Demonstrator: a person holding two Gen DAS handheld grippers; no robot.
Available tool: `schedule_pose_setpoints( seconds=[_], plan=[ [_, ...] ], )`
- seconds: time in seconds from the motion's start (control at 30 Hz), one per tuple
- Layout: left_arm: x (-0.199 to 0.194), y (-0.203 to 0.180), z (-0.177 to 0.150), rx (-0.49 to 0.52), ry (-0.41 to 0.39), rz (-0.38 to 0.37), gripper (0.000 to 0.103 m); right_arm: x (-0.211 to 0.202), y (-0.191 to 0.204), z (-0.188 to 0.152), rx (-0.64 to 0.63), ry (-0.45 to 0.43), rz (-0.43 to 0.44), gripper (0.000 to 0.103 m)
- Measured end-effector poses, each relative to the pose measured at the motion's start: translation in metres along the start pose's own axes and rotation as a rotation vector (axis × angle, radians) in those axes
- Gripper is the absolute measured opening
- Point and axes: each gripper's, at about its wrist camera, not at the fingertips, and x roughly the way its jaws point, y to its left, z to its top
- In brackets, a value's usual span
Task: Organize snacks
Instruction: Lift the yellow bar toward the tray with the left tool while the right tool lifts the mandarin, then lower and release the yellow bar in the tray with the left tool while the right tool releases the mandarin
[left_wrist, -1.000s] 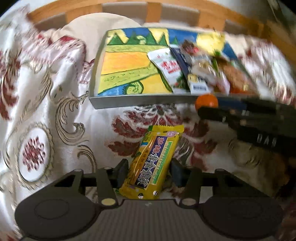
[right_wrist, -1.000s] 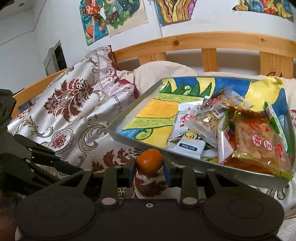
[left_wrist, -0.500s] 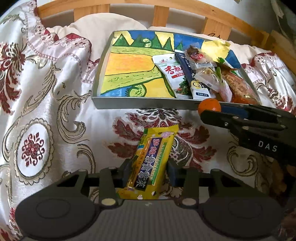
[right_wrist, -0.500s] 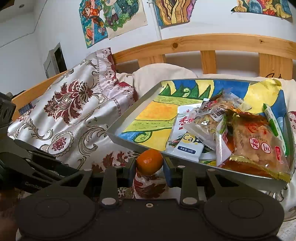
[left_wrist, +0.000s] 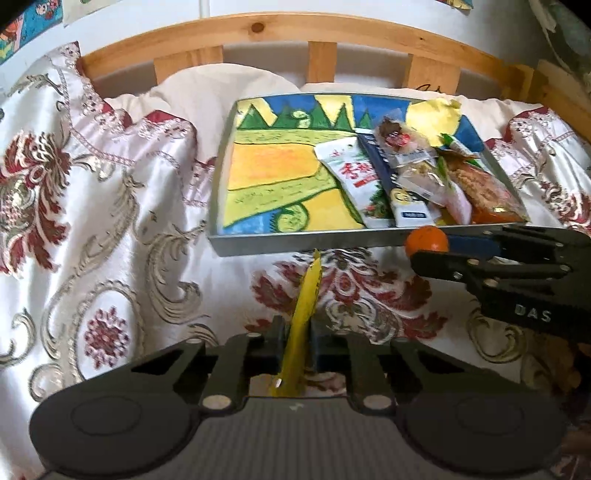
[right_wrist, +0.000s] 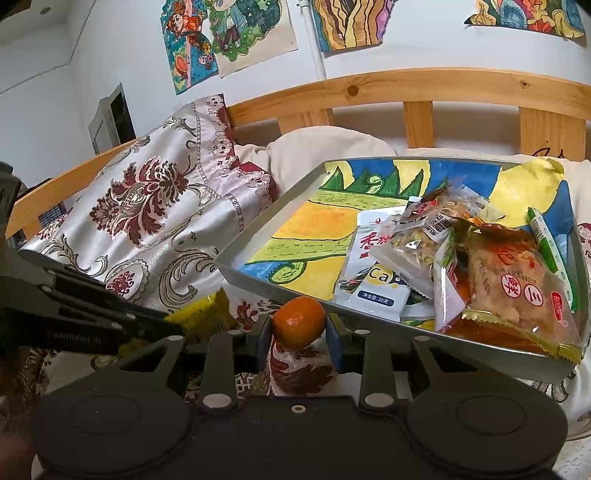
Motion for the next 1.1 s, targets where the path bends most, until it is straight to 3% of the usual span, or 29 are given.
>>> schedule_pose_setpoints(
  seconds=[0.27, 0.5, 0.87, 1.1],
  plan=[
    [0.012, 0.007, 0.006, 0.061, 0.049, 0.023, 0.016, 0.002, 0.004, -0.002, -0.008, 0.008, 0.007, 0.034],
    [0.010, 0.004, 0.014, 0.033, 0.064, -0.034, 0.010, 0.001, 0.004, -0.001, -0.010, -0.001, 0.005, 0.034],
    [-0.025, 0.002, 0.050, -0.056, -0.100, -0.070, 0.010, -0.001, -0.003, 0.007, -0.007, -0.050, -0.021, 0.034],
    [-0.017, -0.007, 0.078, -0.088, -0.205, -0.069, 0.010, 0.003, -0.008, 0.015, -0.018, -0.084, -0.048, 0.034]
  ],
)
